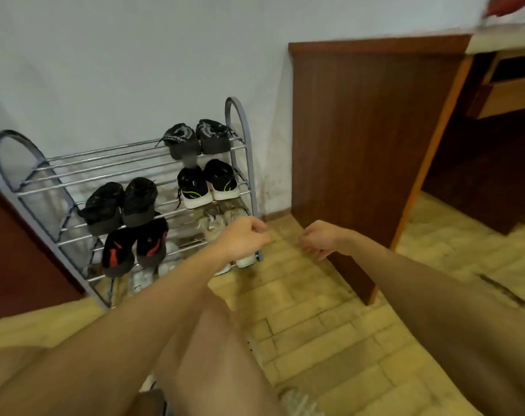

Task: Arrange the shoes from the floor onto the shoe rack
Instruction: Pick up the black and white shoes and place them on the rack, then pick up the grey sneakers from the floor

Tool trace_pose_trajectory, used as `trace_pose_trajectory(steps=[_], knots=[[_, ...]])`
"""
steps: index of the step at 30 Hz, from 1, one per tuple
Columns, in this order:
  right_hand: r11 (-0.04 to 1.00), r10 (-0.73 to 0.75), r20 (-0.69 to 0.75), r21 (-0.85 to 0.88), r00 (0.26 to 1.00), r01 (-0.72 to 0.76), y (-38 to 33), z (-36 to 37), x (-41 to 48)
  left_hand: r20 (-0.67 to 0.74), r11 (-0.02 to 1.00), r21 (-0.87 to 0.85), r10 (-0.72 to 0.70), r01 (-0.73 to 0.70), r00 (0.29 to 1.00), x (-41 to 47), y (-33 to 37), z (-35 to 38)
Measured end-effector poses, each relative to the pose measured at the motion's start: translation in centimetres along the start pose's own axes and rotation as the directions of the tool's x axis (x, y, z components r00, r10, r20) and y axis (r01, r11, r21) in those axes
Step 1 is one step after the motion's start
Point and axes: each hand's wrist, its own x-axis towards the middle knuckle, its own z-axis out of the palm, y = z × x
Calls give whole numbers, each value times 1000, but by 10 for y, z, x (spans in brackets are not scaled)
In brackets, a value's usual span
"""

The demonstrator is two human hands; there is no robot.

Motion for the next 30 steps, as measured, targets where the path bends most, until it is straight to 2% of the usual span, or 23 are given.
trace_pose_trajectory(steps=[5,9,12,16,19,23,25,28,30], knots=[[987,143,72,56,987,-148,96,29,-3,192,992,125,-44,20,980,17,-5,84],[967,216,94,117,972,-226,164,58,-1,322,980,186,-123,65,939,25,-23,149],[946,290,103,118,951,-301,206,90,0,425,963,266,-143,27,894,25,-44,188],[926,365,200,18,909,-376,248,137,-3,562,911,410,-214,-44,799,19,-75,209],[915,403,301,-166,864,-369,267,181,-7,590,880,472,-268,-55,762,20,-94,206],[895,442,466,-288,766,-341,279,239,-16,574,872,485,-263,-64,775,28,-99,193],[886,440,445,-353,780,-299,282,257,-18,567,884,463,-243,-60,787,32,-99,191],[875,447,362,-368,818,-315,286,270,-17,540,897,441,-233,-37,809,36,-98,193],[873,436,359,-392,825,-291,286,272,-16,543,897,441,-236,-34,806,34,-97,198]])
